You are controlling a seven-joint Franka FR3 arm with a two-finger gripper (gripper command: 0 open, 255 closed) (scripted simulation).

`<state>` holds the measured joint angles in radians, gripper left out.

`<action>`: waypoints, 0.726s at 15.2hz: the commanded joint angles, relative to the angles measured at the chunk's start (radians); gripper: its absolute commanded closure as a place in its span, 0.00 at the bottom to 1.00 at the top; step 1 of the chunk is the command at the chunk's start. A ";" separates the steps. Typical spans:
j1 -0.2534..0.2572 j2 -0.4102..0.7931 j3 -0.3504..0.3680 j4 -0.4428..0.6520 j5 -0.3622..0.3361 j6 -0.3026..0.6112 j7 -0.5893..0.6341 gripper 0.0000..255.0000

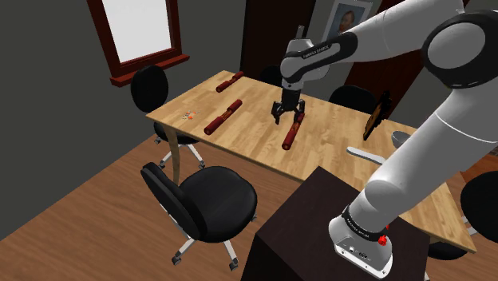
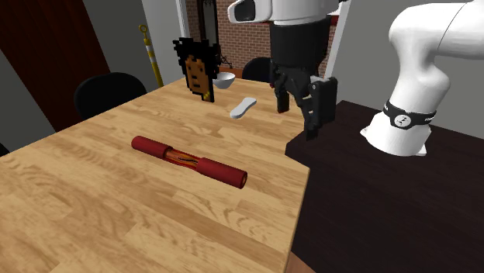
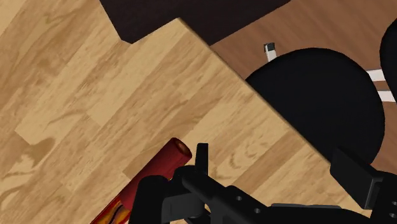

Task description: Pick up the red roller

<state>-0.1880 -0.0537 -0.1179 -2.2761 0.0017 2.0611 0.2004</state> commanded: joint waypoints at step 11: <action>-0.085 0.389 -0.080 0.266 0.022 0.138 0.101 0.00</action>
<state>-0.2646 0.3088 -0.1902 -2.0273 0.0214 2.1896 0.2952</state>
